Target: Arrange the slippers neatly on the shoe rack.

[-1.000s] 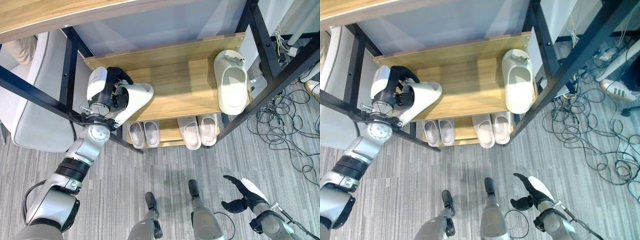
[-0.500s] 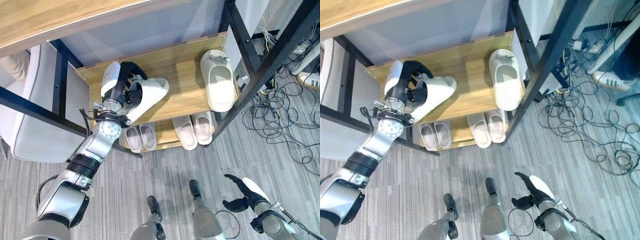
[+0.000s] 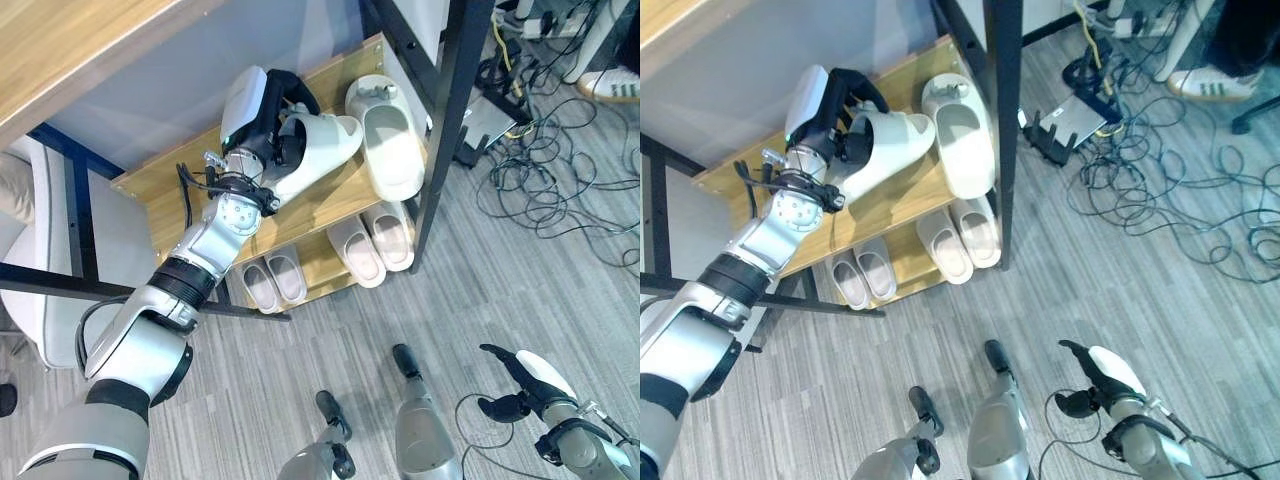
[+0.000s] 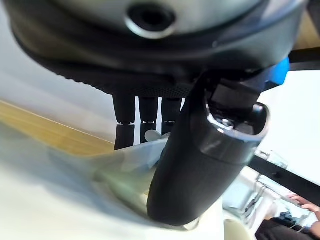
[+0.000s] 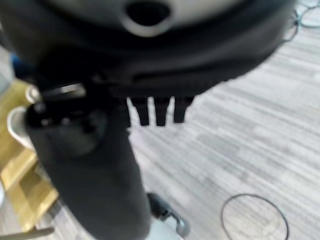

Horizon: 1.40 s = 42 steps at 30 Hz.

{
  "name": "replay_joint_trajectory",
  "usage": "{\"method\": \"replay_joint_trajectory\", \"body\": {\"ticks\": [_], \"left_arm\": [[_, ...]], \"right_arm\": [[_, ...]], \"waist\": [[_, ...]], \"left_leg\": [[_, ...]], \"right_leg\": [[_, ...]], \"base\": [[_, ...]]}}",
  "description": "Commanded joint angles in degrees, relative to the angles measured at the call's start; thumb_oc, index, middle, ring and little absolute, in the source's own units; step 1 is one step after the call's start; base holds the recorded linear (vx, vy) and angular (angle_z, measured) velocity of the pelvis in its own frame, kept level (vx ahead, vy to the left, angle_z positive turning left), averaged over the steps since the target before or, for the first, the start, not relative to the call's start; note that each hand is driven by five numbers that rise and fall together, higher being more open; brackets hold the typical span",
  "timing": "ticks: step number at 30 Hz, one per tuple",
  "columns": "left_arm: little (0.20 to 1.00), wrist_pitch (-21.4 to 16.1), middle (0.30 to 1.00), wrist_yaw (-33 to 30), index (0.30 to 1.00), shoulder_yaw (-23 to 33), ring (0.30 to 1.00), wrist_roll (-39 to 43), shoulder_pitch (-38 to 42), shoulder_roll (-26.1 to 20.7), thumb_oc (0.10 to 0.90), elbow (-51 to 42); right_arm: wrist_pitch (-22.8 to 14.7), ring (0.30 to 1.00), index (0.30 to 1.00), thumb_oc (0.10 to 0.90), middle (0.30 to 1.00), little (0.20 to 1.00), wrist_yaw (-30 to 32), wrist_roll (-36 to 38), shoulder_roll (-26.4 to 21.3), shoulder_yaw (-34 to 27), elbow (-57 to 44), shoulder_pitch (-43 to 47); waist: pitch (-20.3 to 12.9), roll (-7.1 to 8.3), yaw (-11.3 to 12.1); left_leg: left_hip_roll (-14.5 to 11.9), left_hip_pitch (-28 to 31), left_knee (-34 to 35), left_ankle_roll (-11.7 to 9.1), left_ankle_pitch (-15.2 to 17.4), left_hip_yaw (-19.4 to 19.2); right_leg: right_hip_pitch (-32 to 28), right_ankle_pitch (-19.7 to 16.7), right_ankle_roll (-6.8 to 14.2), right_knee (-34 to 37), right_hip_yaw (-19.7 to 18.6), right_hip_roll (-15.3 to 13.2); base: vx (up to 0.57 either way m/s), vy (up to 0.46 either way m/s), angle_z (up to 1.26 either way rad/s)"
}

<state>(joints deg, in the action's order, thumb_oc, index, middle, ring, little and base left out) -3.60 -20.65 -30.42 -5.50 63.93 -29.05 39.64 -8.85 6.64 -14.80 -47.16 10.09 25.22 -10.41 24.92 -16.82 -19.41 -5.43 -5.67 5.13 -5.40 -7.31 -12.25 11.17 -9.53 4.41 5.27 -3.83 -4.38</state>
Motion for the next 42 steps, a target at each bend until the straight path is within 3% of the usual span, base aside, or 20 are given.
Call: {"method": "replay_joint_trajectory", "body": {"ticks": [1,6,7,23,38,42], "left_arm": [[0.300,-4.03,0.300,-3.96,0.300,2.38,0.300,0.57,10.90,-2.84,0.400,3.61],[0.300,-4.55,0.300,-4.83,0.300,2.67,0.300,1.54,12.56,-2.34,0.400,6.74],[0.900,-4.64,0.900,-5.05,0.900,2.57,0.900,1.90,13.40,-1.86,0.800,7.58],[0.900,-5.06,0.900,-4.97,0.900,5.00,0.900,2.65,11.63,0.79,0.800,5.54],[0.900,-4.54,0.900,-2.96,0.900,11.46,0.900,-0.01,-3.30,-0.52,0.800,-6.32],[0.900,-4.95,0.900,-2.98,0.900,15.67,0.900,2.55,-8.72,1.62,0.800,-10.32]], "right_arm": [[-3.01,0.900,0.900,0.800,0.900,0.900,2.39,0.02,-1.85,-2.66,-2.53,-4.13],[-3.44,0.900,0.900,0.800,0.900,0.900,2.42,-0.01,-1.93,-2.25,-0.66,-4.07],[-3.61,0.900,0.900,0.800,0.900,0.900,2.47,-0.01,-2.03,-1.98,-0.43,-3.84],[-4.27,0.900,0.900,0.800,0.900,0.900,2.34,0.18,-2.15,-0.57,0.55,-3.44],[-3.66,0.900,0.900,0.800,0.900,0.900,1.74,0.30,1.48,0.77,2.56,-3.65],[-3.43,0.900,0.900,0.800,0.900,0.900,1.71,0.31,2.75,0.71,2.98,-3.73]], "waist": [[-1.87,4.23,-0.14],[-0.66,4.47,-0.09],[-0.52,4.57,-0.12],[-0.50,5.05,0.92],[-2.72,6.45,3.87],[-3.72,6.91,4.60]], "left_leg": [[-1.01,2.21,-0.13,-1.74,1.21,0.69],[-0.99,2.30,-0.13,-1.76,1.40,1.01],[-0.95,2.22,-0.13,-1.74,1.40,1.24],[-1.09,2.52,-0.13,-1.74,1.35,1.97],[-1.24,2.12,-0.13,-1.57,1.08,2.93],[-1.32,2.22,-0.13,-1.57,1.10,3.05]], "right_leg": [[-1.51,1.23,0.97,-0.27,-0.17,1.69],[-1.58,1.25,0.85,-0.27,0.03,1.66],[-1.62,1.26,0.73,-0.27,0.14,1.69],[-2.45,1.64,0.66,-0.27,1.19,1.74],[-3.10,2.27,0.69,-0.27,2.78,1.74],[-3.38,2.40,0.62,-0.27,3.23,1.79]], "base": [[0.01,-0.009,-0.16],[0.00,-0.001,-0.06],[0.00,0.000,0.00],[0.00,-0.002,0.03],[-0.01,-0.007,0.07],[0.01,-0.007,0.09]]}}
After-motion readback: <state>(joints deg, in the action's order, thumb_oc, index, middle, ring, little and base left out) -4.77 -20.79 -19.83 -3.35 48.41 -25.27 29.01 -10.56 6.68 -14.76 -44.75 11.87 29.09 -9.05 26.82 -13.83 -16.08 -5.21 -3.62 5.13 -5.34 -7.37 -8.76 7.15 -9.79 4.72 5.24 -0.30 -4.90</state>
